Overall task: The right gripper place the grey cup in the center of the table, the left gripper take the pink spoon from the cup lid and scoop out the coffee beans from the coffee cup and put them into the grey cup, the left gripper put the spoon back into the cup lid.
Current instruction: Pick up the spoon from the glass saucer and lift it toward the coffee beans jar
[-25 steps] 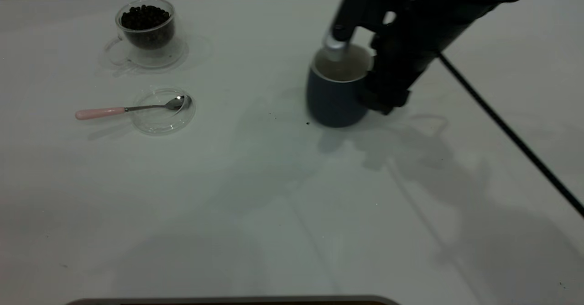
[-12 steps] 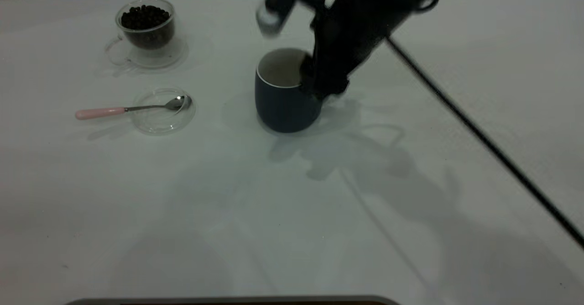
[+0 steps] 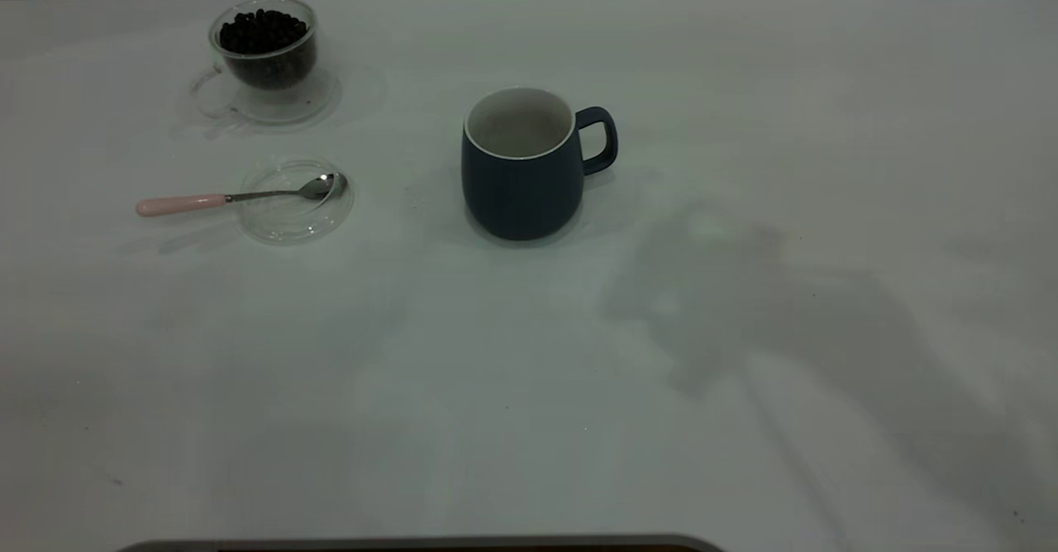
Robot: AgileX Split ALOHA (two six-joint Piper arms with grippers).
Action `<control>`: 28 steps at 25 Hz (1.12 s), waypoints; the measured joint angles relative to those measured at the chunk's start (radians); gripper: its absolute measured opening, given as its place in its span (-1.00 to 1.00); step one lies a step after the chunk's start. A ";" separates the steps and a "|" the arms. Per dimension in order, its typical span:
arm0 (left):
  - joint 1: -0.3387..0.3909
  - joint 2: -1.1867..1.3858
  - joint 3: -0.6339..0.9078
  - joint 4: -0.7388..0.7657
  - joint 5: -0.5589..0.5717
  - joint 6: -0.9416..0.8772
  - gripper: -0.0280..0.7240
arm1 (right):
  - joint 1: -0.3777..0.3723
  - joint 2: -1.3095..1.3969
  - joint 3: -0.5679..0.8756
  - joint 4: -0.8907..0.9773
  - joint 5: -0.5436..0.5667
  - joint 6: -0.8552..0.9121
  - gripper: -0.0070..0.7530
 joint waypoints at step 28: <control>0.000 0.000 0.000 0.000 0.000 0.000 0.64 | -0.136 -1.330 0.698 -0.266 0.279 0.540 0.57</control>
